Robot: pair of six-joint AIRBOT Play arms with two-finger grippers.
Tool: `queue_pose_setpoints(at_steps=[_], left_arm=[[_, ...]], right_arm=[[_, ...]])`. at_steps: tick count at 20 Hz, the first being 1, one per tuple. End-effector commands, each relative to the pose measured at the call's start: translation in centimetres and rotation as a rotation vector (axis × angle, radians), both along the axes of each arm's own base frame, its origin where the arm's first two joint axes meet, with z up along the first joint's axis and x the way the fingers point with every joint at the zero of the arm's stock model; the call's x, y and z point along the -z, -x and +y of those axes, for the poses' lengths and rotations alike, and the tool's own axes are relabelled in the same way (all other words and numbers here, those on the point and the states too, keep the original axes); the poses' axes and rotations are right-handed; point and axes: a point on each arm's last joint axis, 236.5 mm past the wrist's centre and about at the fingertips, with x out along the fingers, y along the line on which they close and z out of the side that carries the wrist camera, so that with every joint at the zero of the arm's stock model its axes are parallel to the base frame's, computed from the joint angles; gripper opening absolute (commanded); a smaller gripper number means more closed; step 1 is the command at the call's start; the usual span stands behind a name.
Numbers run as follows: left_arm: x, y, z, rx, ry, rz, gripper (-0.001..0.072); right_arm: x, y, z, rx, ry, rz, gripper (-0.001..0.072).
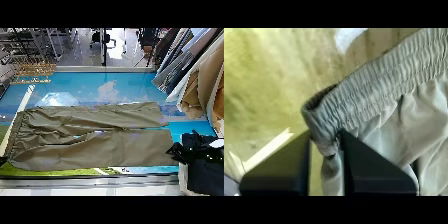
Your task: Fold the clothes and pants, and hang the long-sleeved shirts on hangers.
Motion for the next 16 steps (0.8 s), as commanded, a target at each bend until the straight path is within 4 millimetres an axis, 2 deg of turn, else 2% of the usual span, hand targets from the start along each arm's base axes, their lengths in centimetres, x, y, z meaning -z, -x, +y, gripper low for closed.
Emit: queue_pose_setpoints(at_steps=[1, 2, 4, 7, 10, 12, 16], left_arm=[[0.5, 0.1, 0.1, -0.002, -0.016, -0.001, 0.0108], [0.5, 0.1, 0.2, -0.002, -0.02, -0.002, 0.0022], [0.5, 0.0, 0.4, -0.01, -0.027, -0.006, 0.0019], [-0.3, -1.2, 1.6, -0.085, -0.028, -0.066, 0.0018], [-1.3, -2.1, 2.6, -0.152, -0.018, -0.126, 0.0018], [-1.3, -2.0, 2.8, -0.156, -0.022, -0.126, 0.0018], [-1.3, -1.9, 2.8, -0.156, -0.019, -0.127, 0.0018]], right_arm=[[1.2, 3.9, -0.1, 0.03, 0.014, 0.164, 0.0428], [1.3, 5.0, -0.3, 0.031, 0.025, 0.213, 0.0428], [1.4, 6.2, -0.4, 0.018, 0.031, 0.264, 0.0428], [1.6, 6.1, -0.9, 0.032, 0.054, 0.264, 0.0427], [2.5, 6.9, -2.0, 0.022, 0.113, 0.286, 0.0427], [3.3, 6.7, -2.3, 0.037, 0.134, 0.27, 0.0427], [4.5, 4.8, -3.2, 0.098, 0.175, 0.186, 0.0427]])
